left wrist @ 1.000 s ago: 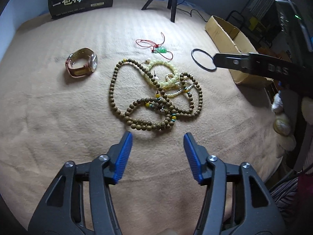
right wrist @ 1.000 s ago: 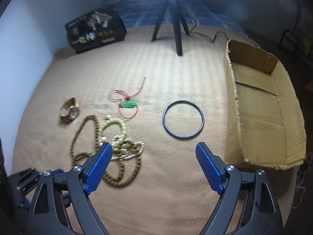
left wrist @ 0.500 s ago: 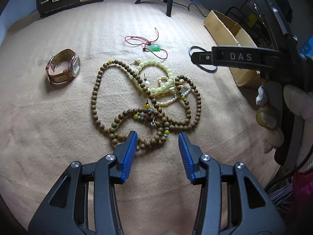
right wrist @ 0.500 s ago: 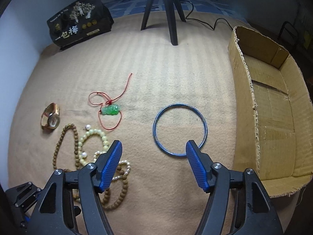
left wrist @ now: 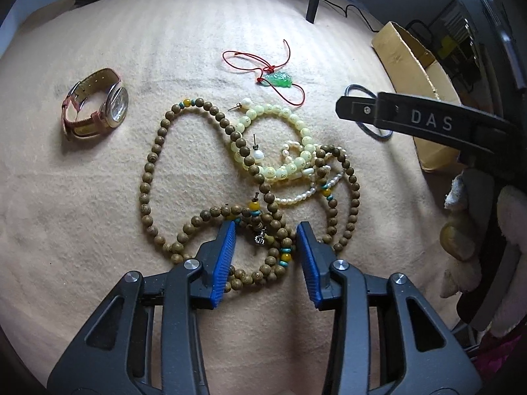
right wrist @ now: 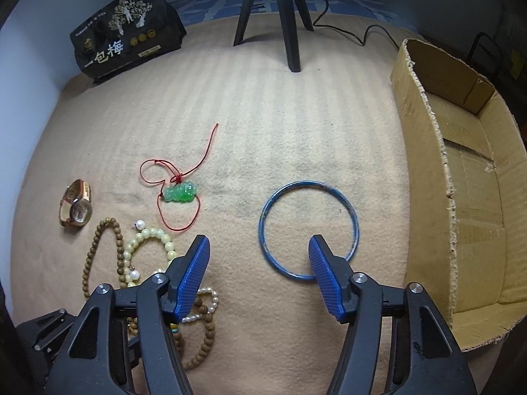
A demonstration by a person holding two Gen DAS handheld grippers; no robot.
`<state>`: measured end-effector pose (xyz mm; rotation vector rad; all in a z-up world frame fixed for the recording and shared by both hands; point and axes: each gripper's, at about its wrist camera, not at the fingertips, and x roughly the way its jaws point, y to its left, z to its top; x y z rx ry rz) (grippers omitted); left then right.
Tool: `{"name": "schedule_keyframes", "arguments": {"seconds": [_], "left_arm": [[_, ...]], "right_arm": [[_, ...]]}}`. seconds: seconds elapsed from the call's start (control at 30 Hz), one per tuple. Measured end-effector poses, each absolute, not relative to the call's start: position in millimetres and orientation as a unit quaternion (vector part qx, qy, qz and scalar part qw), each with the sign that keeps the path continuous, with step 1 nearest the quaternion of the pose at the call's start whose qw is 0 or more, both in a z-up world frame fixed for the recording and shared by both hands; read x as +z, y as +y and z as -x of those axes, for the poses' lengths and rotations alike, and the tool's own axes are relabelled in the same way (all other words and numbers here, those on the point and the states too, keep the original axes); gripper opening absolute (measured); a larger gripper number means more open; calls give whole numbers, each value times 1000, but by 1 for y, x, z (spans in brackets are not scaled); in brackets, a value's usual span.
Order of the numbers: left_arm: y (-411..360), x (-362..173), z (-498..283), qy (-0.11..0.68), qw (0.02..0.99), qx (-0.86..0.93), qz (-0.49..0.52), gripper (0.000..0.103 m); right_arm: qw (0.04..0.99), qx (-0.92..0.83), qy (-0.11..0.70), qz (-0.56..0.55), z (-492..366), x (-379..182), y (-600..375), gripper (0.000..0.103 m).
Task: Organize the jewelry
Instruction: 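Close the left tool on the brown bead necklace while the right tool grasps the dark bangle, then carry the bead necklace and bangle with both tools over the cardboard box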
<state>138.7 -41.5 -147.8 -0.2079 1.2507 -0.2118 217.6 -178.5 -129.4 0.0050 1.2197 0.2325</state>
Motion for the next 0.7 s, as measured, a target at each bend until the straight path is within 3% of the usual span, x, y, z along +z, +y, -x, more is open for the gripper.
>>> {"name": "schedule_keyframes", "arguments": {"seconds": [0.1, 0.23, 0.4, 0.47, 0.6, 0.7], "left_arm": [[-41, -149, -138, 580, 804, -99, 87, 32], [-29, -150, -136, 580, 802, -98, 105, 15], [-19, -152, -134, 579, 799, -104, 124, 12], [-19, -151, -132, 576, 802, -105, 118, 12], [-17, -150, -132, 577, 800, -108, 124, 11], [-9, -147, -129, 575, 800, -107, 137, 10]], "right_arm": [[812, 110, 573, 8, -219, -132, -174, 61], [809, 101, 579, 18, -223, -139, -173, 60], [810, 92, 578, 30, -228, -144, -175, 58], [812, 90, 575, 40, -227, -144, -174, 50], [815, 99, 570, 45, -226, -143, -175, 8], [816, 104, 568, 40, -221, -142, -177, 5]]}}
